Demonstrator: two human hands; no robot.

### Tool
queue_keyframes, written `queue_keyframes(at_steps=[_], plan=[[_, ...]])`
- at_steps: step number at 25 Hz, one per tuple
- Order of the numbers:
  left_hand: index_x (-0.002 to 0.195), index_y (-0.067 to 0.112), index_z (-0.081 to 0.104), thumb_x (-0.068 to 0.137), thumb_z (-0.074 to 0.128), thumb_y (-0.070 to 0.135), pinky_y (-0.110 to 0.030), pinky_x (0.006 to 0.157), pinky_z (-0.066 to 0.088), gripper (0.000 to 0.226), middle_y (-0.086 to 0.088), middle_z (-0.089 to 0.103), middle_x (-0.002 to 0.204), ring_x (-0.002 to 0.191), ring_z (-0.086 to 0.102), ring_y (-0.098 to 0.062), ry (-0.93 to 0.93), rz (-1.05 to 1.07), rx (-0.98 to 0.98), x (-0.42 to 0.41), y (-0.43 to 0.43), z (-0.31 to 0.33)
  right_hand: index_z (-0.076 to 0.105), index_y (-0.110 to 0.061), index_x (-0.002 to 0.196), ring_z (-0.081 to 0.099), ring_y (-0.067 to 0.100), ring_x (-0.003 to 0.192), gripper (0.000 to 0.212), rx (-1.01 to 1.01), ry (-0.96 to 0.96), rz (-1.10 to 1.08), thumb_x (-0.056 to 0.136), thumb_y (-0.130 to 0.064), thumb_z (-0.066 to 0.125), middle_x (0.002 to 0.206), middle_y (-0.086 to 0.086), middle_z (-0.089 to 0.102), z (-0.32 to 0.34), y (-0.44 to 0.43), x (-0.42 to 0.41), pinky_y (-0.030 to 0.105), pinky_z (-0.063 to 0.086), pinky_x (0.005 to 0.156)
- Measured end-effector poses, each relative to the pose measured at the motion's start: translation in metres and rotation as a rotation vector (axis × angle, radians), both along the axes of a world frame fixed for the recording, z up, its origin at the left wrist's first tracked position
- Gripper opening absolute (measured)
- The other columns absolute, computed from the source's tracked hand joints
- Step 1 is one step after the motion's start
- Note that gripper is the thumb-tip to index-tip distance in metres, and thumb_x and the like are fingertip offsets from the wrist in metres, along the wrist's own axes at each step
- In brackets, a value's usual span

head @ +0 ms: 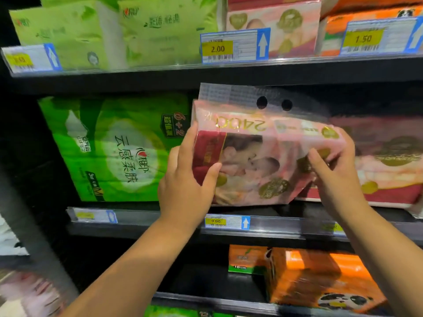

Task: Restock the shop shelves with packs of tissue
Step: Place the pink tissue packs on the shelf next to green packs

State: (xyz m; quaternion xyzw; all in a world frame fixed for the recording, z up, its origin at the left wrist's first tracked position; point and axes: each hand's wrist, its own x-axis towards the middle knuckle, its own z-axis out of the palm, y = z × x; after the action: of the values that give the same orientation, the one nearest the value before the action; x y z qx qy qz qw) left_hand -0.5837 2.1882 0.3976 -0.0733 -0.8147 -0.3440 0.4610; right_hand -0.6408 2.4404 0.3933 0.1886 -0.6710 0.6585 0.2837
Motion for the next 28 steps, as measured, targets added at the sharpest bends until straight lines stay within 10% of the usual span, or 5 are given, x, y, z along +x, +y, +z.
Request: queue_keyframes(at_steps=[7,13,17,24,28], plan=[[0.137,0.056,0.012,0.083,0.071,0.034,-0.008,0.075,0.032,0.083,0.030,0.035,0.116,0.093,0.036,0.030,-0.011,-0.089,0.086,-0.016,0.003,-0.016,0.036,-0.043,0.127,0.055,0.002,0.110,0.062,0.007,0.046,-0.093,0.077,-0.049,0.072,0.122,-0.011,0.053,0.005,0.002,0.001,0.019,0.050,0.091],[0.133,0.064,0.015,0.079,0.071,0.036,-0.032,0.091,0.050,0.083,0.022,0.048,0.128,0.104,0.058,0.003,-0.100,-0.146,0.195,-0.020,0.001,-0.023,0.039,-0.038,0.128,0.056,0.013,0.117,0.055,0.089,0.080,-0.116,0.083,-0.039,0.070,0.130,0.004,0.052,0.008,0.006,-0.004,0.041,0.049,0.097],[0.144,0.048,0.016,0.078,0.064,0.039,-0.044,0.096,0.049,0.083,0.009,0.051,0.133,0.113,0.058,-0.013,-0.204,-0.184,0.291,-0.046,-0.007,-0.029,0.043,-0.035,0.120,0.057,0.002,0.100,0.039,0.172,0.058,-0.175,0.089,-0.025,0.065,0.112,-0.009,0.055,0.010,-0.003,-0.012,0.026,0.052,0.087],[0.151,0.022,0.005,0.083,0.071,0.028,-0.044,0.107,0.038,0.095,-0.014,0.033,0.145,0.130,0.040,-0.029,-0.138,0.022,0.053,-0.067,-0.007,-0.029,0.016,-0.017,0.147,0.036,0.008,0.114,0.107,0.472,-0.036,-0.428,0.066,-0.020,0.086,0.139,0.019,0.028,-0.016,-0.012,-0.010,0.007,0.037,0.095],[0.147,0.029,0.018,0.058,0.086,0.040,-0.047,0.104,0.035,0.112,-0.015,0.006,0.149,0.134,0.023,-0.041,-0.012,0.151,-0.338,-0.059,-0.006,-0.039,0.014,-0.036,0.144,0.054,0.046,0.100,0.115,0.851,0.106,-0.552,0.060,-0.016,0.090,0.135,0.027,0.030,-0.040,-0.009,-0.002,0.048,0.054,0.072]])
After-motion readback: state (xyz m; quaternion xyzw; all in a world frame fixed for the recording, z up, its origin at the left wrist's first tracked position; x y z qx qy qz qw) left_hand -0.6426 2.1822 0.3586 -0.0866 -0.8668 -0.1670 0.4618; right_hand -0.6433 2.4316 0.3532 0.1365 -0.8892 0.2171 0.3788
